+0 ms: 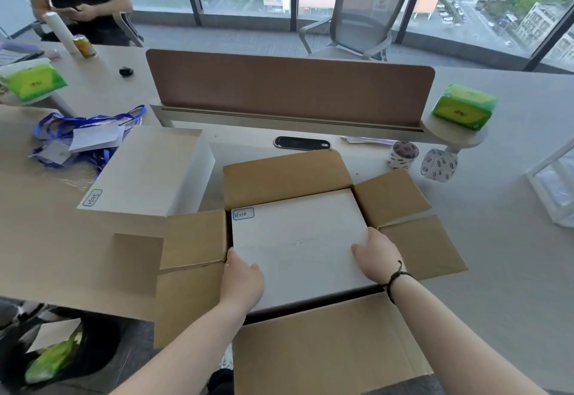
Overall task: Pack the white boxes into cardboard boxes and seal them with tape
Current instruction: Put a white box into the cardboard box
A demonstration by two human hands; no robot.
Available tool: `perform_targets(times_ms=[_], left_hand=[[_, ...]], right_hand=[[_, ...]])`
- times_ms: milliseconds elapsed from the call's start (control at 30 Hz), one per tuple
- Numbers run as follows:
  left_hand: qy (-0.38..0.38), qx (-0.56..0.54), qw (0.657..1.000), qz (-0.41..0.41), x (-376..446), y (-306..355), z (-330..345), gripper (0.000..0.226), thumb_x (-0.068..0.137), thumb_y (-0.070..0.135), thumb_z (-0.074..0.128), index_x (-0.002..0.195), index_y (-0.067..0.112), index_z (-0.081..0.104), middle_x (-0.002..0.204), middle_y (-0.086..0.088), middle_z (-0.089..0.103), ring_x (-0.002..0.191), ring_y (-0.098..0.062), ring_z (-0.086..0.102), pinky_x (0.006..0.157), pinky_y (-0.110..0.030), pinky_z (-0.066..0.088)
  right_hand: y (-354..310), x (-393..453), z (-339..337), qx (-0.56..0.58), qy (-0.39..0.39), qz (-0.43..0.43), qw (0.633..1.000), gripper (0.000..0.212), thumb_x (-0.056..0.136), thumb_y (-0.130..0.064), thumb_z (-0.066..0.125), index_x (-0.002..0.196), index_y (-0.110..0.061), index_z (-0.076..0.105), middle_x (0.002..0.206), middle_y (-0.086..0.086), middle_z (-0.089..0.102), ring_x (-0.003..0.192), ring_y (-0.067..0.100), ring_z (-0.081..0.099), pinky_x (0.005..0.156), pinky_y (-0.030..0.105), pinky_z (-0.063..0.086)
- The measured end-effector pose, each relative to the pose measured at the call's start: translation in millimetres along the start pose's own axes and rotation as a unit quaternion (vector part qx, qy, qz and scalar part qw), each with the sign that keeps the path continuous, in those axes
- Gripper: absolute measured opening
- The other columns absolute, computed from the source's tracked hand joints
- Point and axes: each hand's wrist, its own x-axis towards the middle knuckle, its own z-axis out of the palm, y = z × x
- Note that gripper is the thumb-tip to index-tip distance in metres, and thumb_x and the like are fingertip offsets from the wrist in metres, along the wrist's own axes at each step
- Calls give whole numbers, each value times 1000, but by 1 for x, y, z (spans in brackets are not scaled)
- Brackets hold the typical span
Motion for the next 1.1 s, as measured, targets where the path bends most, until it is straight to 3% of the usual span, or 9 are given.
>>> perform_targets(times_ms=[167, 300, 400, 500, 600, 733, 867, 967, 1100], left_hand=[[-9, 21, 1000, 15, 7, 6, -7, 44, 97, 15, 47, 140, 13, 41, 136, -7, 58, 123, -31, 56, 106, -44, 45], [-37, 49, 997, 42, 21, 21, -17, 36, 96, 13, 48, 131, 19, 49, 124, 0, 64, 113, -26, 59, 98, -38, 48], [-60, 72, 994, 59, 32, 35, -24, 34, 94, 11, 48, 126, 22, 52, 118, 4, 66, 108, -23, 61, 92, -33, 48], [-79, 100, 989, 79, 46, 45, -29, 37, 92, 13, 49, 128, 24, 51, 119, 5, 66, 111, -23, 62, 98, -37, 49], [-101, 115, 984, 97, 61, 57, -32, 39, 93, 12, 50, 130, 22, 50, 119, 5, 66, 111, -23, 62, 99, -36, 48], [-129, 114, 980, 103, 77, 67, -35, 46, 94, 14, 49, 139, 21, 45, 128, 2, 64, 116, -23, 60, 105, -40, 47], [-137, 101, 981, 94, 77, 62, -33, 61, 98, 16, 46, 156, 18, 26, 147, -1, 52, 130, -25, 52, 112, -38, 40], [-132, 102, 981, 100, 71, 60, -29, 66, 102, 15, 43, 161, 14, 12, 158, -3, 39, 140, -26, 43, 113, -34, 33], [-110, 124, 975, 145, 66, 56, -24, 66, 104, 14, 40, 161, 10, 7, 165, -9, 23, 148, -27, 29, 117, -34, 25]], right_hand=[[3, 0, 3, 21, 10, 3, 1000, 23, 97, -23, 53, 115, -8, 54, 117, 11, 63, 108, 34, 57, 82, 36, 43], [2, -7, 8, 64, 21, 25, 997, 23, 97, -20, 52, 115, -7, 52, 117, 13, 62, 95, 29, 51, 75, 32, 35], [2, -13, 14, 94, 33, 43, 994, 26, 96, -16, 53, 120, -6, 51, 122, 13, 61, 109, 34, 56, 76, 30, 35], [2, -16, 21, 115, 51, 54, 991, 33, 94, -15, 56, 125, -5, 49, 125, 14, 61, 114, 34, 56, 79, 31, 36], [2, -18, 29, 145, 72, 57, 985, 47, 93, -17, 56, 138, -9, 44, 135, 9, 58, 123, 32, 52, 93, 35, 43], [0, -17, 34, 171, 85, 68, 979, 57, 90, -23, 54, 145, -13, 40, 146, 5, 52, 132, 30, 48, 109, 43, 40], [-10, -19, 25, 156, 86, 63, 982, 64, 94, -21, 55, 154, -16, 32, 153, 2, 46, 138, 26, 43, 113, 36, 35], [-14, -18, 19, 148, 79, 70, 983, 67, 97, -17, 55, 157, -15, 25, 155, 1, 42, 141, 23, 39, 108, 26, 30], [-12, -15, 16, 141, 78, 57, 985, 64, 96, -14, 56, 155, -13, 30, 149, 1, 48, 135, 23, 45, 96, 21, 33]])
